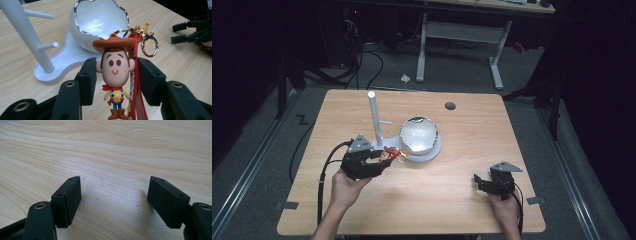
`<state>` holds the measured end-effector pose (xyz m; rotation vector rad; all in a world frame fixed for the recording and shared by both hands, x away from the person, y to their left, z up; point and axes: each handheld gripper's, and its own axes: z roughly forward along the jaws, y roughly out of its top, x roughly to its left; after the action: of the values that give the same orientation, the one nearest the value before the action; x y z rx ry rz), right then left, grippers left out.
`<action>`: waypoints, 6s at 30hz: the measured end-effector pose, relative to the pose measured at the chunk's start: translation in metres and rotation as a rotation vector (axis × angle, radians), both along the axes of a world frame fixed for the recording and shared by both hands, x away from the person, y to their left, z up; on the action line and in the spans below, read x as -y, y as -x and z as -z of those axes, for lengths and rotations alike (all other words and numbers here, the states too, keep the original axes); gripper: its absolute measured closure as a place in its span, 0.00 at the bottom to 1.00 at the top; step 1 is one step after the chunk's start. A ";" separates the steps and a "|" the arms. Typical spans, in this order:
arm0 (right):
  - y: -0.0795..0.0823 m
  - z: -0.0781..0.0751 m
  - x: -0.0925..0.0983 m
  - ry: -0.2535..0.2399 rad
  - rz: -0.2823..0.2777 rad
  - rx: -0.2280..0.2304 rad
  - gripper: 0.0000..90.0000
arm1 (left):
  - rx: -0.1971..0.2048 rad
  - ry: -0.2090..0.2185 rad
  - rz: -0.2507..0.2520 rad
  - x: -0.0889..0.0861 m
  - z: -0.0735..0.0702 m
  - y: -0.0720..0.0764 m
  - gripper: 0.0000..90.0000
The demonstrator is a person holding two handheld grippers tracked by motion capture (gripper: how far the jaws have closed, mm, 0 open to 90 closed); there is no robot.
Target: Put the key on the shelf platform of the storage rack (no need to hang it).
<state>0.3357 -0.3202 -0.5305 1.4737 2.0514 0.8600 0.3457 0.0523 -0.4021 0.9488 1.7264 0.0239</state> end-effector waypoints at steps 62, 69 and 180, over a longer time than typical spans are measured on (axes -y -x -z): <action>0.000 0.000 0.000 0.000 -0.001 0.000 0.31 | -0.062 -0.039 0.020 0.079 -0.002 -0.088 0.58; 0.000 0.000 0.000 0.000 -0.001 0.000 0.31 | -0.071 -0.056 0.006 0.084 0.006 -0.096 0.58; 0.000 0.000 0.000 0.002 -0.001 -0.001 0.31 | 0.300 -0.675 0.655 -0.076 0.005 -0.073 0.44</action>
<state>0.3354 -0.3199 -0.5306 1.4716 2.0534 0.8578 0.4190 0.1284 -0.4074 1.8677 1.0661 0.3184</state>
